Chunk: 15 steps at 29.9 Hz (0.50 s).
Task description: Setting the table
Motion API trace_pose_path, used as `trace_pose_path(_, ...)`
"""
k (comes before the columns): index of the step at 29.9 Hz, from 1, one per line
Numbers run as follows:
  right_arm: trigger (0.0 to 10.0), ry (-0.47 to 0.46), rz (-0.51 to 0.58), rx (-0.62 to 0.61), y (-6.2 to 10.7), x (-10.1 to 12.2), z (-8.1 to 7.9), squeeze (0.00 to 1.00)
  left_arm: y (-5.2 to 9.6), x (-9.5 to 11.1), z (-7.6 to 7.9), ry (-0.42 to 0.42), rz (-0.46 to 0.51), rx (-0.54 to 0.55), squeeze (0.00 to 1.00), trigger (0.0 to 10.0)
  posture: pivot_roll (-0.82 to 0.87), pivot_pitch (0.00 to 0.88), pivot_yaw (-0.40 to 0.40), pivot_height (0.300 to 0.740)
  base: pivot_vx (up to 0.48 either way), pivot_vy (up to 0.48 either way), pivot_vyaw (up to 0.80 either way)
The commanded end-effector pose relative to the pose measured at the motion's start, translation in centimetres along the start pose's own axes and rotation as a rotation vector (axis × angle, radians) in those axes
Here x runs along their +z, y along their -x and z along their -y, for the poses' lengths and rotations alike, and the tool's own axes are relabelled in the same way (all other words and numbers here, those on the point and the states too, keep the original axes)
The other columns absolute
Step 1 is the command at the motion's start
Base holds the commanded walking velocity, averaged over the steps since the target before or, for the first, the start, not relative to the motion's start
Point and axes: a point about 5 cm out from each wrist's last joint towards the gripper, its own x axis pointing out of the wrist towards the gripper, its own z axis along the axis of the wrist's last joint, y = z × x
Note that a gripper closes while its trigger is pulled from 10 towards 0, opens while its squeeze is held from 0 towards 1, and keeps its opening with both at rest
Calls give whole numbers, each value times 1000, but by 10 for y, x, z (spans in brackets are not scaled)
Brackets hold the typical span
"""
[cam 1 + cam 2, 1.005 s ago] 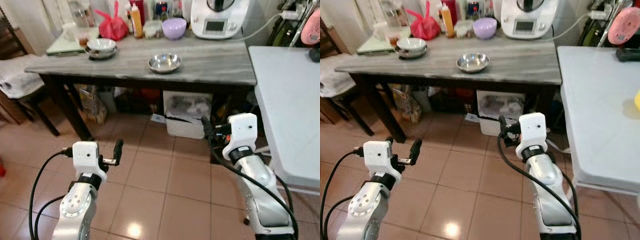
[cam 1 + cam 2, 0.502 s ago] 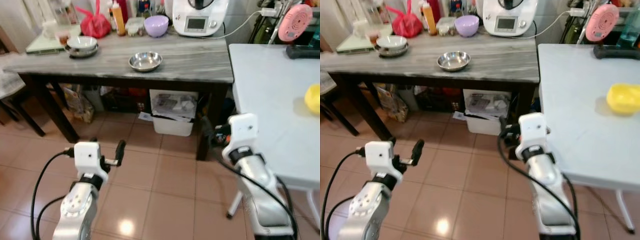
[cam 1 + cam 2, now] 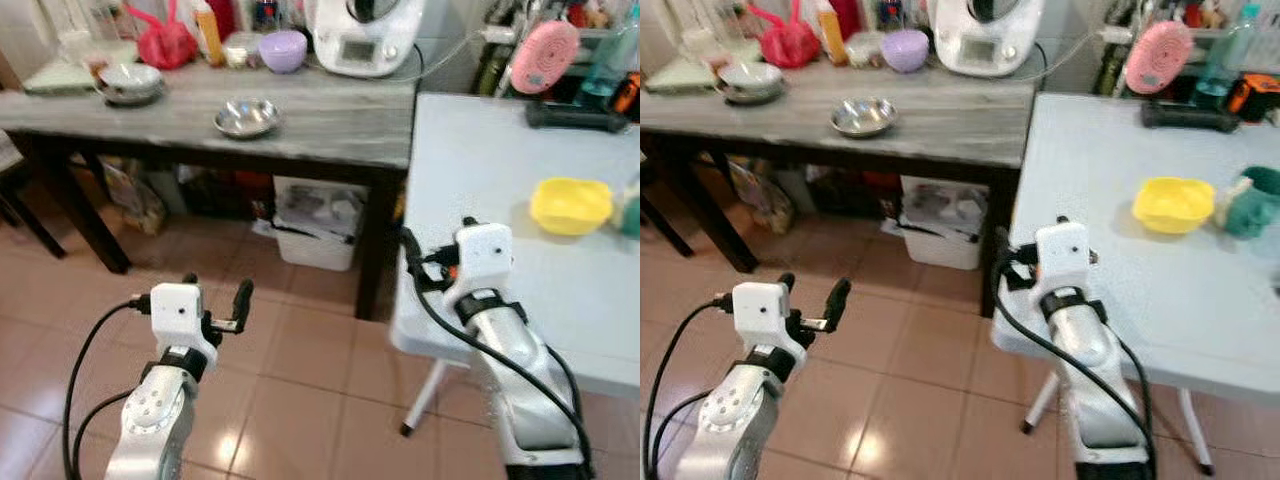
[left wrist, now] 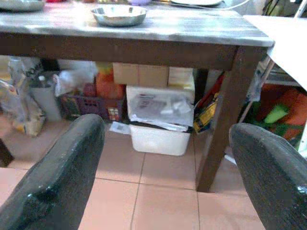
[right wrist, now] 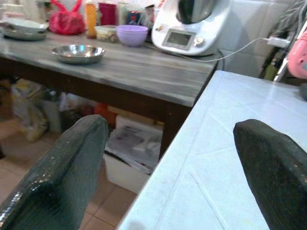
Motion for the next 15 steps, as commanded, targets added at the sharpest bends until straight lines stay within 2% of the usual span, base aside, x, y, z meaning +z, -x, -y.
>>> trace_pose_path(1, 10000, 9, 1, -6, -1, 1, 3, 0, -1, 3, -1, -1, 12, 1, 0, 10000, -91, 73, 79, 740, 0, -480, -431)
trace_pose_path(15, 10000, 11, 0, 1, -2, 1, 2, 0, -1, 3, -1, -5, 10, -2, 0, 10000, -88, 69, 75, 740, 0, -480, -526)
